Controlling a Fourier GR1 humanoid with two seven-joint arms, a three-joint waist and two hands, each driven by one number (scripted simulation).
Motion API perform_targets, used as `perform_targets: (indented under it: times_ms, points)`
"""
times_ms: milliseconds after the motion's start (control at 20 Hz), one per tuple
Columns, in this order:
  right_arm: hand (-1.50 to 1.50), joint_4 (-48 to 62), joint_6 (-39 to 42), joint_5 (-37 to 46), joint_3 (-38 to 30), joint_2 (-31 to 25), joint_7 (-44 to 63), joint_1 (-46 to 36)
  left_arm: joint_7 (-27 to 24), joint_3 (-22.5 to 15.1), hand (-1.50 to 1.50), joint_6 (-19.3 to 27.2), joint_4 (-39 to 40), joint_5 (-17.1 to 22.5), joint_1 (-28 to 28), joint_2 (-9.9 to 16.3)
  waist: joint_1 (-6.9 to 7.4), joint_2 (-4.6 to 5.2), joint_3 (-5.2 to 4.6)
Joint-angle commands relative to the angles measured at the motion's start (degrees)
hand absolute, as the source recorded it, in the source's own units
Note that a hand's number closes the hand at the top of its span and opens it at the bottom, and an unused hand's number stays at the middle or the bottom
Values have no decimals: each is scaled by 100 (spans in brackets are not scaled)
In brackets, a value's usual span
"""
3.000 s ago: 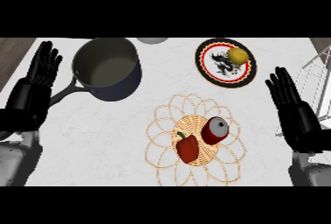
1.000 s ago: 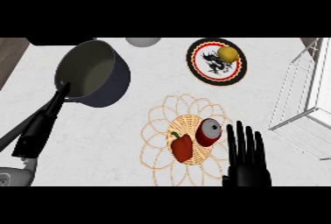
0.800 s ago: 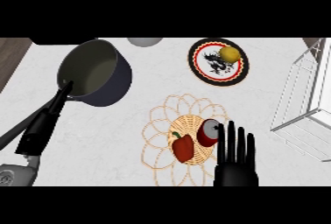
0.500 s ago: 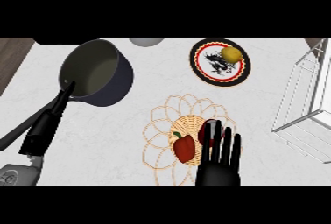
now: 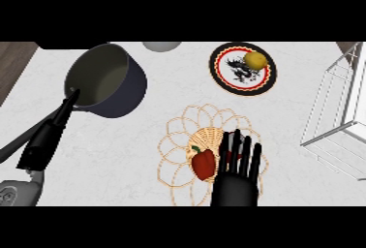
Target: Pick the can from the placemat and place it in the tiered shelf
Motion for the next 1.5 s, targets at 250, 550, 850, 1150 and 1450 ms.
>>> perform_targets:
  times_ms: [250,550,850,1150,1450]
  points:
    - [-150,489,-376,75,-13,66,354,-316,341,-189,0,84,89,-439,-18,-524,-6,33,-32]
    - [-150,1081,-629,-311,-177,66,557,-859,-191,230,0,-336,303,-342,158,-222,27,38,-33]
    - [-150,1244,-1170,21,-465,8,311,-372,26,432,0,-559,316,-282,-43,-229,-16,37,-33]
    - [150,1172,-1004,-224,-716,-99,-39,-418,165,495,0,-619,214,-356,-96,-400,-18,32,-33]
    - [150,1632,-1113,-779,-1037,47,-460,-990,-166,420,0,-460,151,-617,216,-595,17,36,-33]
